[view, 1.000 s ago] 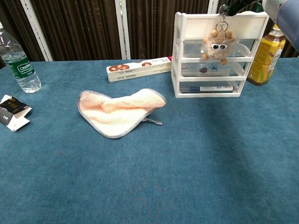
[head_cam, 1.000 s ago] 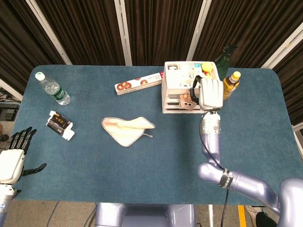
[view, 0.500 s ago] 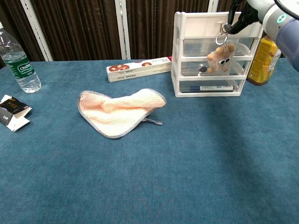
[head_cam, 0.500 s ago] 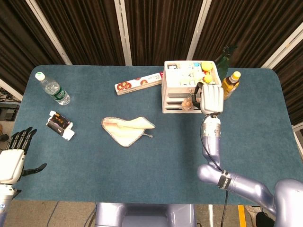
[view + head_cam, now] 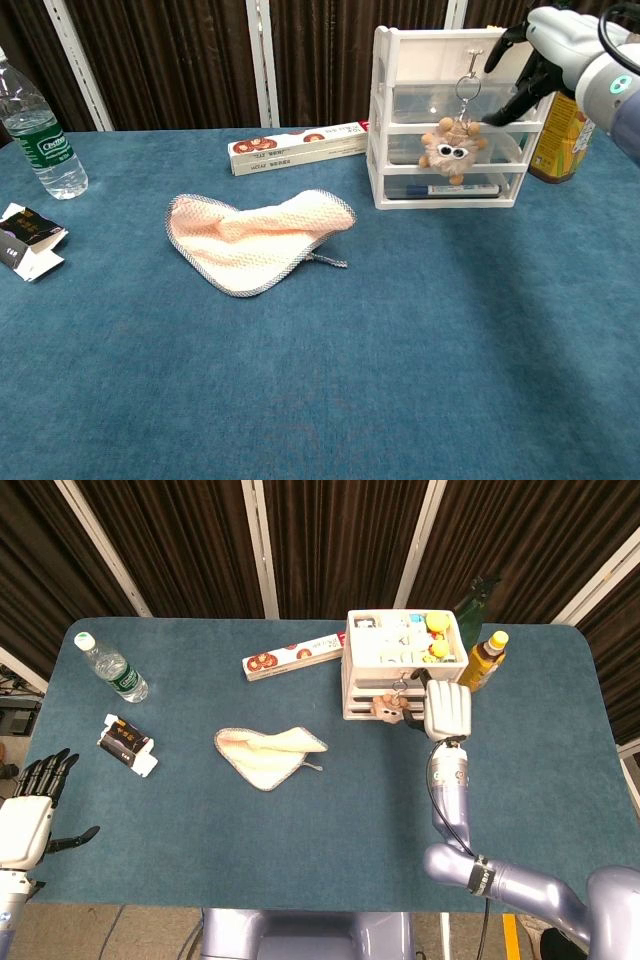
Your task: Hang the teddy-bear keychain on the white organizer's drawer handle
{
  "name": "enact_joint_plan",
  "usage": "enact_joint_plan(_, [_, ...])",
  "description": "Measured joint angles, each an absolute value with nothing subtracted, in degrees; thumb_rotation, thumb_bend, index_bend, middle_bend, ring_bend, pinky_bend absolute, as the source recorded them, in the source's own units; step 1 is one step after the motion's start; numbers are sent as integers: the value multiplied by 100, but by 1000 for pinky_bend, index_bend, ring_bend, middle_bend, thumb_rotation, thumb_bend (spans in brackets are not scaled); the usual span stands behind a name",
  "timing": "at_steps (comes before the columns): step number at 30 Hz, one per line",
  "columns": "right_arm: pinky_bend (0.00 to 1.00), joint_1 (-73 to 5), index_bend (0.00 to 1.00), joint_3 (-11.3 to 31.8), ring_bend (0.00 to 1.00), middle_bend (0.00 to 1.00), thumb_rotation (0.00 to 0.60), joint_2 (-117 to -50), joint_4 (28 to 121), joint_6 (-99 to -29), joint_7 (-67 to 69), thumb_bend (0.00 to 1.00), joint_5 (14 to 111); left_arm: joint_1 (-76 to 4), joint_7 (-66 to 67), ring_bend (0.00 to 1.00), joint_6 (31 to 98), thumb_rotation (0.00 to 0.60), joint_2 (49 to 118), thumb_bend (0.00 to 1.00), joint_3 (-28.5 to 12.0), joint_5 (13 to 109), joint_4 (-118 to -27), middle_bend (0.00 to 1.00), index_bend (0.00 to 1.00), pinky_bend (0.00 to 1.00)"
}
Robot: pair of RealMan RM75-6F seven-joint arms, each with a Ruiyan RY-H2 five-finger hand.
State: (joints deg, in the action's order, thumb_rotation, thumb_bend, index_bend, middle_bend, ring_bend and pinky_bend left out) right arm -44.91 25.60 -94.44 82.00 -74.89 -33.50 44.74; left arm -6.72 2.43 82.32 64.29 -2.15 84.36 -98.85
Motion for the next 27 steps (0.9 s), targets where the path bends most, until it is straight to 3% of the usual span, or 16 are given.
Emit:
enact_joint_plan(10, [865, -4038, 0, 2326, 1000, 1000, 600, -8948, 8942, -7839, -3223, 44, 4844, -678, 223, 0, 8251, 600, 6428, 49, -184, 8538, -9891, 0, 0, 0])
enact_joint_plan(15, [796, -3546, 0, 1939, 951, 989, 600, -8515, 9374, -8182, -2972, 43, 5396, -661, 199, 0, 8263, 600, 6402, 50, -145, 8586, -9902, 0, 0, 0])
enact_joint_plan(18, [656, -3185, 0, 1580, 810, 859, 600, -8183, 9593, -8356, -2746, 43, 5837, -635, 168, 0, 8288, 600, 6387, 49, -124, 8600, -9912, 0, 0, 0])
enact_joint_plan(27, [164, -2154, 0, 297, 100, 202, 600, -7060, 10102, -8543, -1750, 42, 7095, -550, 185, 0, 8403, 600, 6352, 52, -87, 8632, -9935, 0, 0, 0])
